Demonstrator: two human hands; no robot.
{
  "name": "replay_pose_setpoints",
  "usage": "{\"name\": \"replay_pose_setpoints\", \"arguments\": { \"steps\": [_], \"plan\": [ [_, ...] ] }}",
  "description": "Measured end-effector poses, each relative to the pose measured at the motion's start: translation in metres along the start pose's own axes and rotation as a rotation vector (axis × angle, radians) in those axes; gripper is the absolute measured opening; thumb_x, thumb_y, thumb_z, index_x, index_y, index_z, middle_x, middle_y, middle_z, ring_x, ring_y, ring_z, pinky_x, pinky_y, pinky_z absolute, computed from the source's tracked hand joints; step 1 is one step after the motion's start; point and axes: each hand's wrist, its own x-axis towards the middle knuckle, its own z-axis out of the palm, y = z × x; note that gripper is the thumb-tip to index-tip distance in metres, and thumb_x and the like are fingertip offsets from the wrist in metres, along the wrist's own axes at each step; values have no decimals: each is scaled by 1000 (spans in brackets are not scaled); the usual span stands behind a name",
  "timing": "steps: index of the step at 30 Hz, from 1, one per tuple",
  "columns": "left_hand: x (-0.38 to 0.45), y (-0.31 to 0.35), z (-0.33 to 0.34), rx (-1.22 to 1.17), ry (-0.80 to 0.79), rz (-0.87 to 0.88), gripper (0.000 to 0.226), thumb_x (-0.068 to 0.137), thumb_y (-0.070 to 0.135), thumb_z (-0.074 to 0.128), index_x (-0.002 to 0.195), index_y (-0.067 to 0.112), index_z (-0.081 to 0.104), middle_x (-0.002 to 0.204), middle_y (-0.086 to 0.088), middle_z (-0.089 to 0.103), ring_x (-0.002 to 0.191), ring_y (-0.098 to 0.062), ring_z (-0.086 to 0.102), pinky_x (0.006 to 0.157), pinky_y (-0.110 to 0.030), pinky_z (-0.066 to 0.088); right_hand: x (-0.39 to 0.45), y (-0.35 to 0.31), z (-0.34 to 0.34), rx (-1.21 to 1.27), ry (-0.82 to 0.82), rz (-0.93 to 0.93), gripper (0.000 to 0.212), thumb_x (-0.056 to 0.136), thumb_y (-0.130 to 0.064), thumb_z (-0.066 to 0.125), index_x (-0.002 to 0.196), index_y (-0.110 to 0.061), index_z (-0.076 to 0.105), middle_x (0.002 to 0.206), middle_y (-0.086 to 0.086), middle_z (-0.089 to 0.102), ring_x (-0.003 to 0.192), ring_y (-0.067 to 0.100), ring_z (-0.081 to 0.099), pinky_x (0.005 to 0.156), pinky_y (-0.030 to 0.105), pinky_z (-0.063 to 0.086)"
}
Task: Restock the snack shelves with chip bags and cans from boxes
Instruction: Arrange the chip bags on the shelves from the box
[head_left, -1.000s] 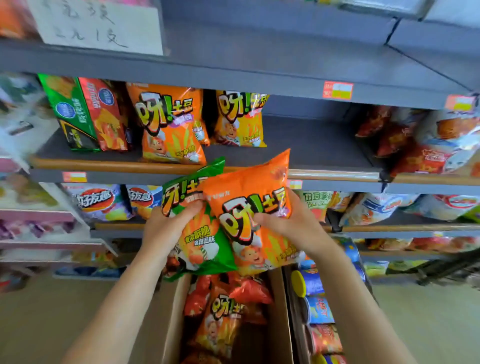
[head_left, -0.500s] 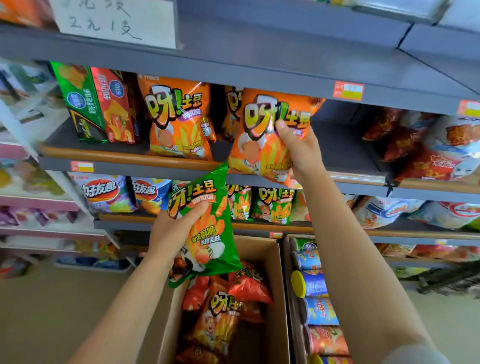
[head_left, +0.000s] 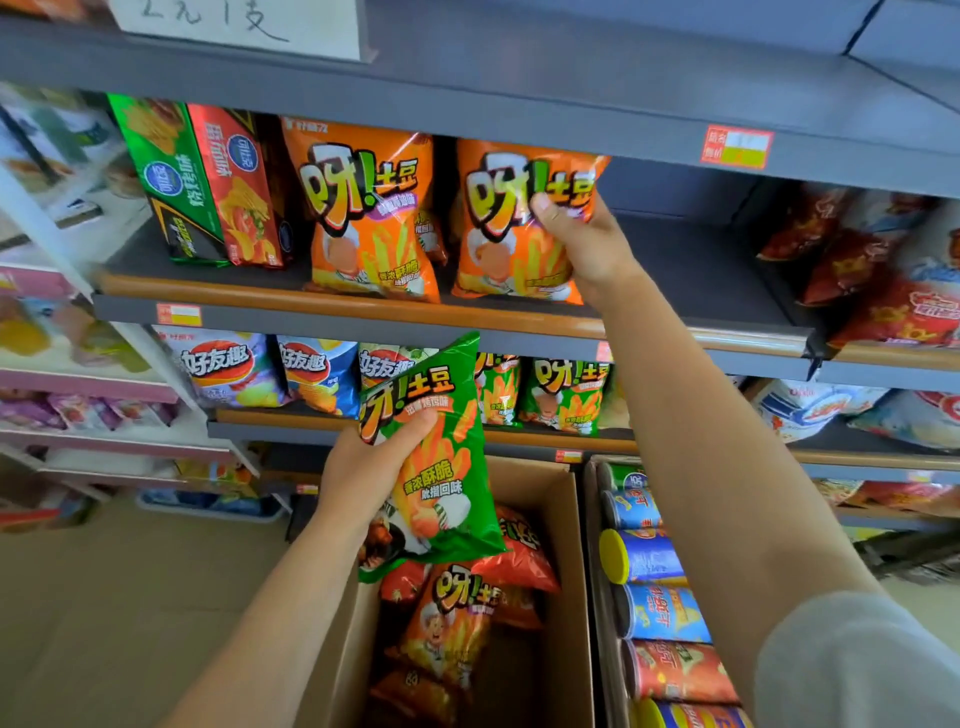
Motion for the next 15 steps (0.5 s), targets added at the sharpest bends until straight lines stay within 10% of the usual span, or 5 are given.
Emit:
{"name": "replay_pose_setpoints", "arguments": {
  "steps": [7, 15],
  "plan": [
    [-7, 2, 4, 33, 1, -25, 79, 47, 81, 76, 113, 40, 65, 107, 18, 71, 102, -11, 66, 99, -45, 51, -9, 18, -1, -201, -44, 5, 50, 94, -32, 68, 138, -17, 49, 122, -2, 69, 108, 12, 69, 88, 32, 57],
    [-17, 9, 10, 18, -32, -1, 72, 50, 76, 82, 111, 40, 67, 104, 17, 74, 101, -11, 69, 95, -41, 53, -4, -10, -11, -419, -109, -76, 42, 89, -45, 69, 128, -31, 59, 124, -6, 69, 114, 13, 65, 104, 46, 49]
  ]
}}
